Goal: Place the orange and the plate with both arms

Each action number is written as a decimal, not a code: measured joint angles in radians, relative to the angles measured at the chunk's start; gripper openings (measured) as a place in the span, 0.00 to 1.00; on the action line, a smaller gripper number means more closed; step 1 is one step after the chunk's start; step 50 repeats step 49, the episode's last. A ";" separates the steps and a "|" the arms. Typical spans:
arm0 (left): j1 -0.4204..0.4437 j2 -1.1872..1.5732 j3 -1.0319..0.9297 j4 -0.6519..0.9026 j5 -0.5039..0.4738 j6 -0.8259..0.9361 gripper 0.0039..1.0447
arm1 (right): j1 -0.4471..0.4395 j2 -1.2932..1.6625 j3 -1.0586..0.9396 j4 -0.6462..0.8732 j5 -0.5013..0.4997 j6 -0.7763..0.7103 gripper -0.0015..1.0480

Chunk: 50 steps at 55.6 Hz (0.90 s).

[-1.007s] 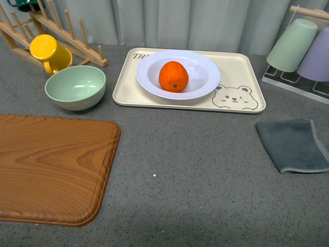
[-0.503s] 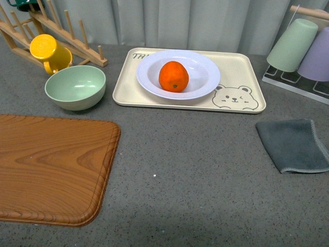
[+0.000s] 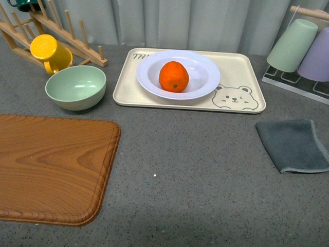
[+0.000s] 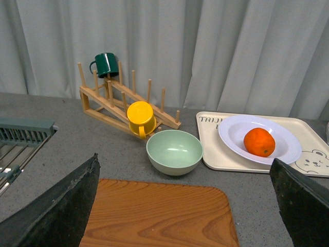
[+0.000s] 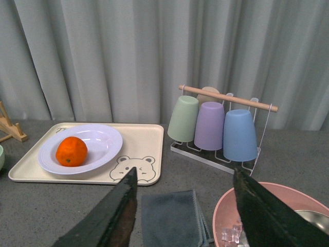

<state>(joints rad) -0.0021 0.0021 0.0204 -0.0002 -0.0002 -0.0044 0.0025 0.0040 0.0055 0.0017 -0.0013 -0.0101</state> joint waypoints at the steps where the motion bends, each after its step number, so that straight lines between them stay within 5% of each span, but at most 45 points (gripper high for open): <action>1: 0.000 0.000 0.000 0.000 0.000 0.000 0.94 | 0.000 0.000 0.000 0.000 0.000 0.000 0.61; 13: 0.000 0.000 0.000 0.000 0.000 0.000 0.94 | 0.000 0.000 0.000 0.000 0.000 0.001 0.93; 50: 0.000 0.000 0.000 0.000 0.000 0.000 0.94 | 0.000 0.000 0.000 0.000 0.000 0.001 0.91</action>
